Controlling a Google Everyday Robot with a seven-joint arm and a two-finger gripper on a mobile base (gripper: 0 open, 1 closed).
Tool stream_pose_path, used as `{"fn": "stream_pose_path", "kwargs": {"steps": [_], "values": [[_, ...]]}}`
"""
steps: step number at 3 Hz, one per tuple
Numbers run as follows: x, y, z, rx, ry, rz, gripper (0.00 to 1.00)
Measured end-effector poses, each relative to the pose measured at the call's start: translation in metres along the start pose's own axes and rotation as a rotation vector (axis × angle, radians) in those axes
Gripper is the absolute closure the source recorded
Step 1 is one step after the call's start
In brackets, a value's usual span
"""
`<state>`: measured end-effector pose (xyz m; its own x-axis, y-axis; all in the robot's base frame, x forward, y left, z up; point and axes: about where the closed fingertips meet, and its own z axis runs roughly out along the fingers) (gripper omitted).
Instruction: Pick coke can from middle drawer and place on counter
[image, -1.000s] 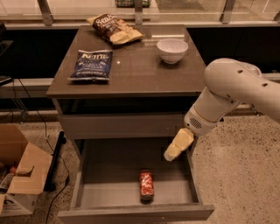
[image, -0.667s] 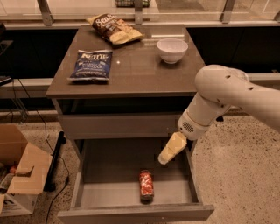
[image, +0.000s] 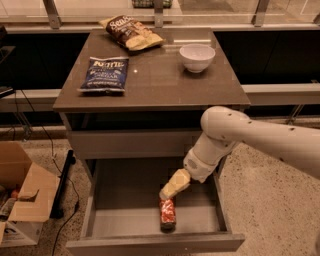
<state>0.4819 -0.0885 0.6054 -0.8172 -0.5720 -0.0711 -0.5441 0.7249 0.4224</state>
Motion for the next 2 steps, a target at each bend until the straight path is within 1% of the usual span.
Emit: {"fn": "stream_pose_path", "kwargs": {"steps": [1, 2], "values": [[-0.002, -0.01, 0.059, -0.108, 0.004, 0.13, 0.0], [-0.003, -0.022, 0.115, -0.193, 0.016, 0.247, 0.0]]}}
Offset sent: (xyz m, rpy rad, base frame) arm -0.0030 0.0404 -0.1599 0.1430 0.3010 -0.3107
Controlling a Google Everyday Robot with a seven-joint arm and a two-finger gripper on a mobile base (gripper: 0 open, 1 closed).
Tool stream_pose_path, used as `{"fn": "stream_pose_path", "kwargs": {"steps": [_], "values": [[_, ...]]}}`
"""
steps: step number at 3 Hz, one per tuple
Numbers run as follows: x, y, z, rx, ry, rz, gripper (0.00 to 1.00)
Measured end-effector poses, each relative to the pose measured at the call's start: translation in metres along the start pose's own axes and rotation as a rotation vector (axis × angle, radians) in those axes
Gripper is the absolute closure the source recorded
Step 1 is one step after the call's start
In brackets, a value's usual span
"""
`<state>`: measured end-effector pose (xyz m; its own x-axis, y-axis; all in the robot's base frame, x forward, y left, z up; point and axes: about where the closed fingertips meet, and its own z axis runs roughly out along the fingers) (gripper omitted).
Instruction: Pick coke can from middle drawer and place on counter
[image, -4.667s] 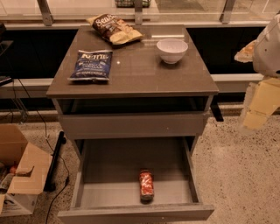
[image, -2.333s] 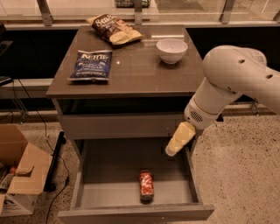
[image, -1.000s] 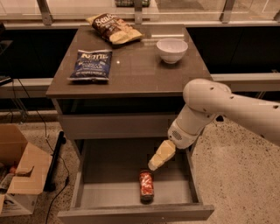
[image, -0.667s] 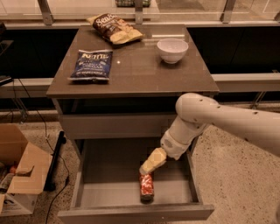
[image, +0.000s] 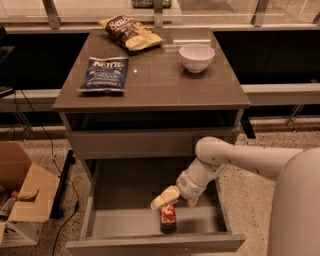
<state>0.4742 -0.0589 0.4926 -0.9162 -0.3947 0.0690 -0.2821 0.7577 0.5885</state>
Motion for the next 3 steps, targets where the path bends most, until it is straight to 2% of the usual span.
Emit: {"fn": "stream_pose_path", "kwargs": {"steps": [1, 3], "values": [[0.001, -0.001, 0.002, -0.002, 0.004, 0.001, 0.0], [-0.015, -0.02, 0.038, -0.034, -0.017, 0.18, 0.0]]}}
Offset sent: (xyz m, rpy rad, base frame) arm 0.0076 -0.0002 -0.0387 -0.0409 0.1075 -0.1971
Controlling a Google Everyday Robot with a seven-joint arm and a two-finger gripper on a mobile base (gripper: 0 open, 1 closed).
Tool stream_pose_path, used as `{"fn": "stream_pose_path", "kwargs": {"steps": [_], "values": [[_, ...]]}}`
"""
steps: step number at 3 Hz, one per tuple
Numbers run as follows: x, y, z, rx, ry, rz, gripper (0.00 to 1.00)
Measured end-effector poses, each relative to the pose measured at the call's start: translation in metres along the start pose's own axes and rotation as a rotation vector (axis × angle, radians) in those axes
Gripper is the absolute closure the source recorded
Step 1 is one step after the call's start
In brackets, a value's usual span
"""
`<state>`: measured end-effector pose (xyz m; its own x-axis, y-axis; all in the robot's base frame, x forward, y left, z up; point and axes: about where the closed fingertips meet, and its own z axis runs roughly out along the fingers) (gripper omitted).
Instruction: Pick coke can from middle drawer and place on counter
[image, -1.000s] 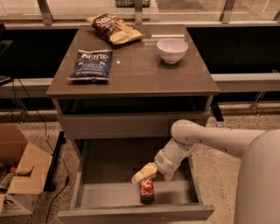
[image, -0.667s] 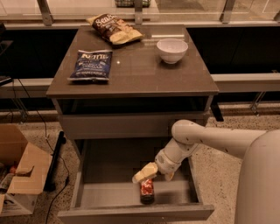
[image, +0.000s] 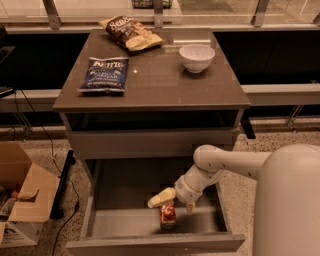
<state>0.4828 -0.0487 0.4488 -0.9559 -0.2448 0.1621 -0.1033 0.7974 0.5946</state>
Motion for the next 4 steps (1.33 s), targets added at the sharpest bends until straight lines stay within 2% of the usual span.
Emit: {"fn": "stream_pose_path", "kwargs": {"steps": [1, 2, 3, 4], "values": [[-0.012, -0.009, 0.026, -0.024, 0.015, 0.09, 0.0], [-0.023, -0.021, 0.05, -0.01, 0.033, 0.17, 0.0], [-0.031, -0.024, 0.064, 0.009, 0.051, 0.215, 0.26], [-0.03, -0.023, 0.062, 0.009, 0.051, 0.215, 0.49]]}}
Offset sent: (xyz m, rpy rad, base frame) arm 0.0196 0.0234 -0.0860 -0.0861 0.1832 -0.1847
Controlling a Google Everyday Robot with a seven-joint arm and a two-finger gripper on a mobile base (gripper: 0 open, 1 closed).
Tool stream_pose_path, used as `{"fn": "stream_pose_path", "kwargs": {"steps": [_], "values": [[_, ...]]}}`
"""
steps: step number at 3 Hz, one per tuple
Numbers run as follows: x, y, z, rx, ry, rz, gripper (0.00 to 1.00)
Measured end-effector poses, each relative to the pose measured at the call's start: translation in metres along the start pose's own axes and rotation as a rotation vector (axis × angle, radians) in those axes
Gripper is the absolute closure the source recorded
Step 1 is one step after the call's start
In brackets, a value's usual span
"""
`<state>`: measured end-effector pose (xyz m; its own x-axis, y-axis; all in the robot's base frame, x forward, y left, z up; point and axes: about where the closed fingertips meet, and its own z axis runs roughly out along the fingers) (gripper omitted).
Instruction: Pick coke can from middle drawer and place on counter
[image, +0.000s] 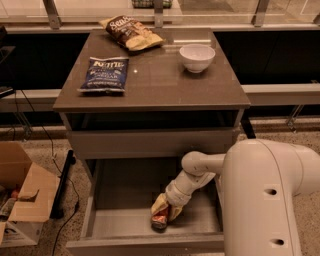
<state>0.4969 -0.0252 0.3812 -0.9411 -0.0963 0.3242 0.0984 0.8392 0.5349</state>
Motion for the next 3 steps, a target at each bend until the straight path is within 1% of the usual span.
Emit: {"fn": "stream_pose_path", "kwargs": {"steps": [1, 2, 3], "values": [[-0.002, -0.0128, 0.0161, 0.028, 0.013, 0.064, 0.74], [-0.0015, -0.0127, 0.0157, 0.028, 0.013, 0.067, 1.0], [-0.0014, -0.0127, 0.0156, 0.028, 0.013, 0.067, 1.0]]}}
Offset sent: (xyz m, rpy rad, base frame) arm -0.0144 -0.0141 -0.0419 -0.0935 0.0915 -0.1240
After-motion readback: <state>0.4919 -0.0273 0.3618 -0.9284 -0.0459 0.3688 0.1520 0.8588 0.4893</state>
